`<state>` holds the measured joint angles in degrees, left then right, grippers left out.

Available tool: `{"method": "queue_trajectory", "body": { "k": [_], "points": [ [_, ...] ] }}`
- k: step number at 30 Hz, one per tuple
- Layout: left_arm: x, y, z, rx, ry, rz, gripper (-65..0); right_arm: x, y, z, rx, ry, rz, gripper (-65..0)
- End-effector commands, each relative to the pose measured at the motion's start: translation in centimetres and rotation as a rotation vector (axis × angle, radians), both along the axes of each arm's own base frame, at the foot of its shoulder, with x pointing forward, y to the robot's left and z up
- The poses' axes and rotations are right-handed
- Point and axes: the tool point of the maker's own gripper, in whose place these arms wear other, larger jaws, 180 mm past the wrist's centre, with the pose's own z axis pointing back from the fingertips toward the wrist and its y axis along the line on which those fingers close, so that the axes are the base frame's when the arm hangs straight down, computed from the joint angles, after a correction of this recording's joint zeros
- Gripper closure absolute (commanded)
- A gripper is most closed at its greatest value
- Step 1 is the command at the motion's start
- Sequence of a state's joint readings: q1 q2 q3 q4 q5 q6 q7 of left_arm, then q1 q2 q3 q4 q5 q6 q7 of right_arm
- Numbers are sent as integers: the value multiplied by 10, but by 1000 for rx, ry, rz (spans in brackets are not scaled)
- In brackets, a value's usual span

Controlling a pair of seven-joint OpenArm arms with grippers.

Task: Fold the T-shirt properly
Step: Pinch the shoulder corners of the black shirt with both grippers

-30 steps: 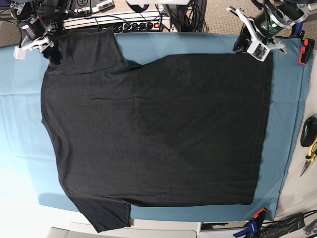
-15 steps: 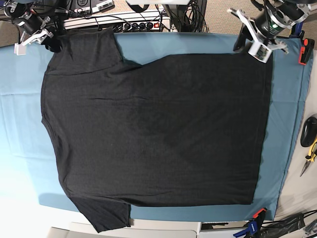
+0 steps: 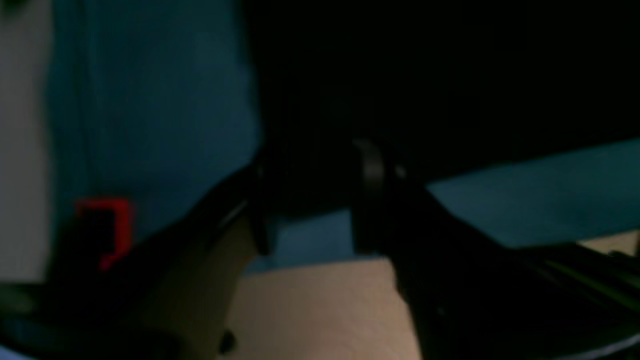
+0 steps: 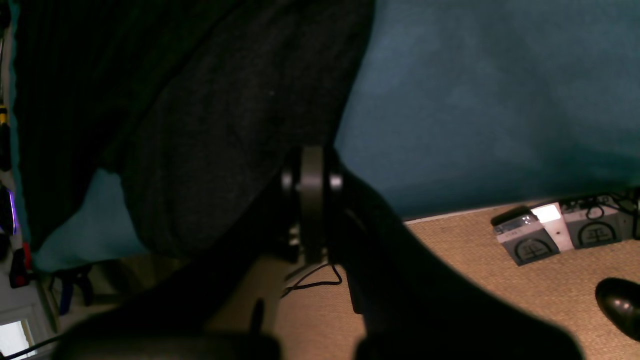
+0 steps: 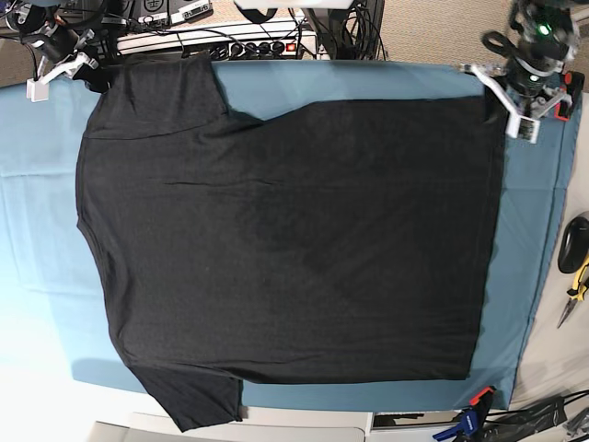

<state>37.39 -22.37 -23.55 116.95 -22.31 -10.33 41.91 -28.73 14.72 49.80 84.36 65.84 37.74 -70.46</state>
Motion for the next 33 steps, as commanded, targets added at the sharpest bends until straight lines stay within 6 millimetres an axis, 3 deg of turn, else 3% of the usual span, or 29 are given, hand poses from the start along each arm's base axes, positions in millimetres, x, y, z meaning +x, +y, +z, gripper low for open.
{"method": "queue_trajectory", "body": {
  "k": [1,4,8,13,18,20,26,33],
  "points": [
    [8,2,3,-22,-29,10,-233,-17,-3,-10,-29,101,28,0],
    [12,5,-4,-80,-17,45,-233,-17,-3,-10,-29,101,27,0],
    [15,11,2,-96,-39,60,-233,-17,-3,-10,-30,99,26,0],
    [10,50,5,132,-2,53,-233,-15,-4,-10,-31,90,22,0],
    [6,73,6,254,15,113,-233,-10,-2,-7,-22,68,19,0],
    [3,72,4,252,20,129,-233,-7,-2,-6,-23,60,18,0],
    [1,35,-5,32,47,88,-233,-2,-2,-5,-22,49,19,0],
    [-5,39,-14,14,76,111,-233,-2,-2,-5,-22,50,19,0]
  ]
}}
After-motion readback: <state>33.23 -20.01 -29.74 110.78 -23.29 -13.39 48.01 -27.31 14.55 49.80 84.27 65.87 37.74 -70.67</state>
